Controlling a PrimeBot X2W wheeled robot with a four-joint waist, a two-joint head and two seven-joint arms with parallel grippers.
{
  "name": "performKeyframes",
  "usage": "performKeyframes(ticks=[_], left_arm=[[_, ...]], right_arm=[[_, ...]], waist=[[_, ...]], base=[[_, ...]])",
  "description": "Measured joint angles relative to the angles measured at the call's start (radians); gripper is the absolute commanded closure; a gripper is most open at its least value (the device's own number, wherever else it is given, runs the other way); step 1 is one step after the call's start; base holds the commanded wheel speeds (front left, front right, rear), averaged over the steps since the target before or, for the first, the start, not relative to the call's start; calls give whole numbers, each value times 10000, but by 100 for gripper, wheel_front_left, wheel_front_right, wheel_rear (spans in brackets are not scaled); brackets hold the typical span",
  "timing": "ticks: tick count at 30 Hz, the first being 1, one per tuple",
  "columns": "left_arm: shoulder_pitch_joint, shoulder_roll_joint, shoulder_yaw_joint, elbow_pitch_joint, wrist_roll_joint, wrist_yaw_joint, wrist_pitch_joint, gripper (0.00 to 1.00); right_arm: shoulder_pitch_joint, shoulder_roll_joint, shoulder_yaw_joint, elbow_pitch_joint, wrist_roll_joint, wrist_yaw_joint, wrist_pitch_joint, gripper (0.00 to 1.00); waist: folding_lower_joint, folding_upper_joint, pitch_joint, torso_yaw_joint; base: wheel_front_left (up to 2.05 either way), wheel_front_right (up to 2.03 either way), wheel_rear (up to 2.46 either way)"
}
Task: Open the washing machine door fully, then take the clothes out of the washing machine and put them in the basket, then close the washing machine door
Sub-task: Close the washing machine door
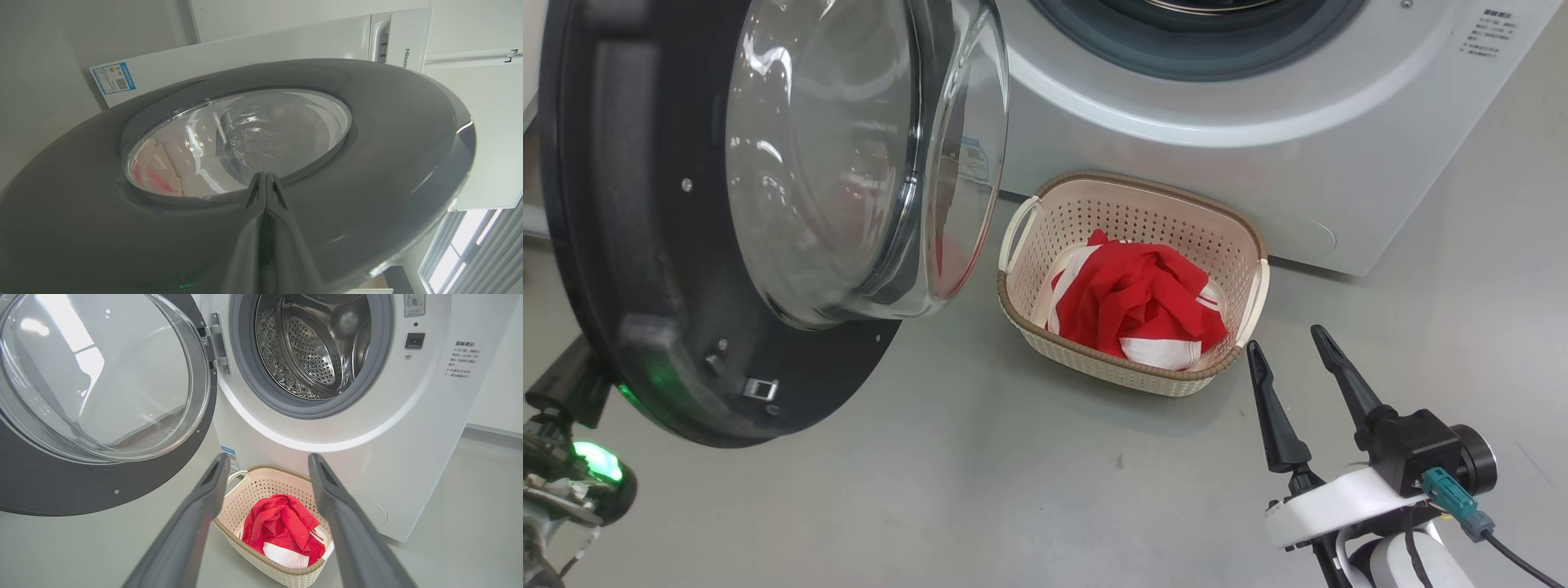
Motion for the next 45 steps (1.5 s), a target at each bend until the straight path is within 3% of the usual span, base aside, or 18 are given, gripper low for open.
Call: performKeyframes(ticks=[25, 45], left_arm=[[1051, -677, -520, -2374, -341, -75, 2232, 100], [1381, -1055, -656, -3436, -236, -77, 3007, 100]], right_arm=[[-269, 113, 370, 94, -2, 63, -81, 0], [-756, 359, 706, 148, 15, 94, -324, 0]], waist=[[0, 0, 126, -913], [0, 0, 342, -2722]], base=[[0, 0, 0], [0, 0, 0]])
